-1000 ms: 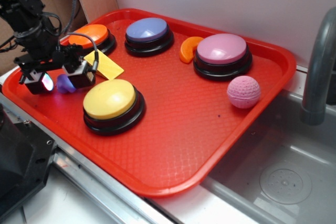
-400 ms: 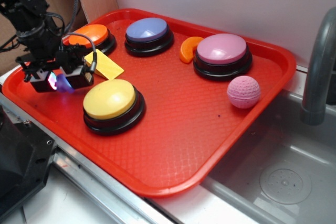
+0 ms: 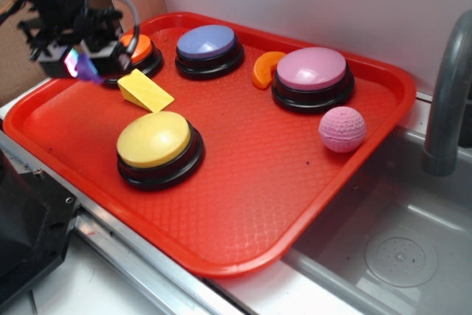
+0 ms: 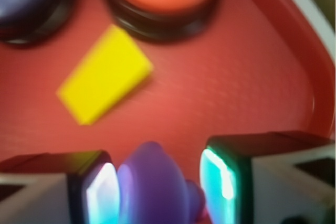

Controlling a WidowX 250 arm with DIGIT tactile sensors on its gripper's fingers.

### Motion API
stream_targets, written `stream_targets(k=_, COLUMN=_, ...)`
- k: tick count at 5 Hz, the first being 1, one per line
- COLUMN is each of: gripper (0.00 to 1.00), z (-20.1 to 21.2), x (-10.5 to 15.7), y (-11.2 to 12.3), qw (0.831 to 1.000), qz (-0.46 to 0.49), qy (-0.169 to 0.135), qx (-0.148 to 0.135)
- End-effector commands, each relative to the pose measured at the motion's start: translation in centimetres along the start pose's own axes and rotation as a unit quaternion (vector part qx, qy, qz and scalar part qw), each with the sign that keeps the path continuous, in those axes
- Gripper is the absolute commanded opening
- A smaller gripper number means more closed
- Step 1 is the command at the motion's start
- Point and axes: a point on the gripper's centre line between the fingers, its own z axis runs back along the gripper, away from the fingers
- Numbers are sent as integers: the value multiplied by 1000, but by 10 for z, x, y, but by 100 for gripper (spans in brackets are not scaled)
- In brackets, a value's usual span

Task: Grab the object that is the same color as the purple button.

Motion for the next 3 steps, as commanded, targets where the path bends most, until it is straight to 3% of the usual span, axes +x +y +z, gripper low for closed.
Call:
stream_targets(k=1, gripper=0, z=66, x=6, y=-59, qw=996, qz=-83, qy=-24, qx=0)
stream_targets(k=2, gripper=0, z=79, x=7, y=-73, qw=994, qz=-111, qy=-20, qx=-3)
stream_targets(k=3, gripper=0, z=72, x=10, y=-73, qw=993, qz=-116, qy=-14, qx=12)
